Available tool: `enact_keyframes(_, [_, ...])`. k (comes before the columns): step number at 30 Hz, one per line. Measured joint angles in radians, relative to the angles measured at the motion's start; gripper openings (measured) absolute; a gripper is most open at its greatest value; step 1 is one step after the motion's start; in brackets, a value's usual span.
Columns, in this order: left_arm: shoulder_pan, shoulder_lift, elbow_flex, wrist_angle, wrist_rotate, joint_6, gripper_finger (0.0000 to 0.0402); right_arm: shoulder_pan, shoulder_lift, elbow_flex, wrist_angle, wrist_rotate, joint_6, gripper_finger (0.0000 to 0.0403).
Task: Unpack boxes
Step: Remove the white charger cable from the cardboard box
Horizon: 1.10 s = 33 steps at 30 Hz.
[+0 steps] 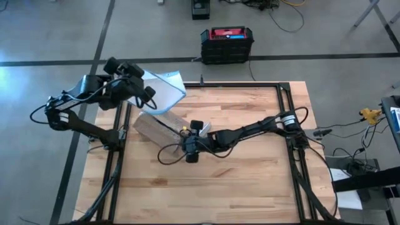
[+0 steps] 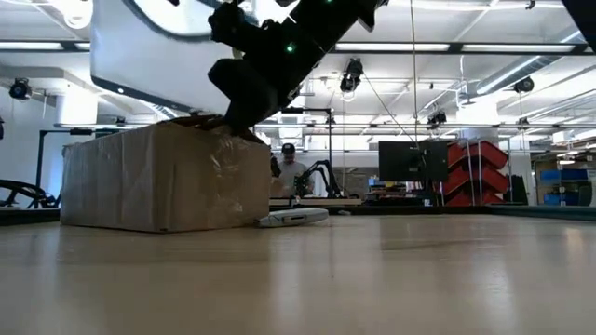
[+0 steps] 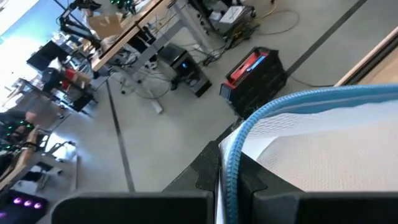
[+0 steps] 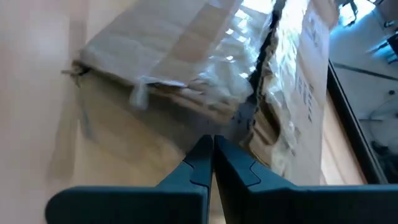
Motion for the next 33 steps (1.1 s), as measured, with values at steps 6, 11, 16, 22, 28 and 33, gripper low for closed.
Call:
enact_keyframes(6, [0.007,0.000,-0.025,0.003,0.000,-0.005,0.0000,0.017,-0.079,0.000,-0.446,0.072,0.056,0.0000])
enact_keyframes(11, [0.007,0.000,-0.037,0.027,0.000,-0.011,0.0000,0.032,-0.164,-0.023,-0.812,0.076,0.197,0.0000])
enact_keyframes(16, [0.007,0.008,-0.048,0.039,0.000,-0.011,0.0000,0.051,-0.309,-0.132,-1.022,0.068,0.382,0.0000])
enact_keyframes(22, [0.007,0.029,-0.048,0.040,0.000,-0.009,0.0000,0.097,-0.517,-0.299,-0.884,0.074,0.481,0.0000])
enact_keyframes(28, [0.007,0.055,-0.049,0.036,0.024,-0.007,0.0000,0.099,-0.628,-0.372,-0.595,0.056,0.347,0.0000])
enact_keyframes(33, [0.007,0.067,-0.050,0.015,0.028,-0.007,0.0000,0.101,-0.634,-0.371,-0.466,-0.025,0.205,0.0000])
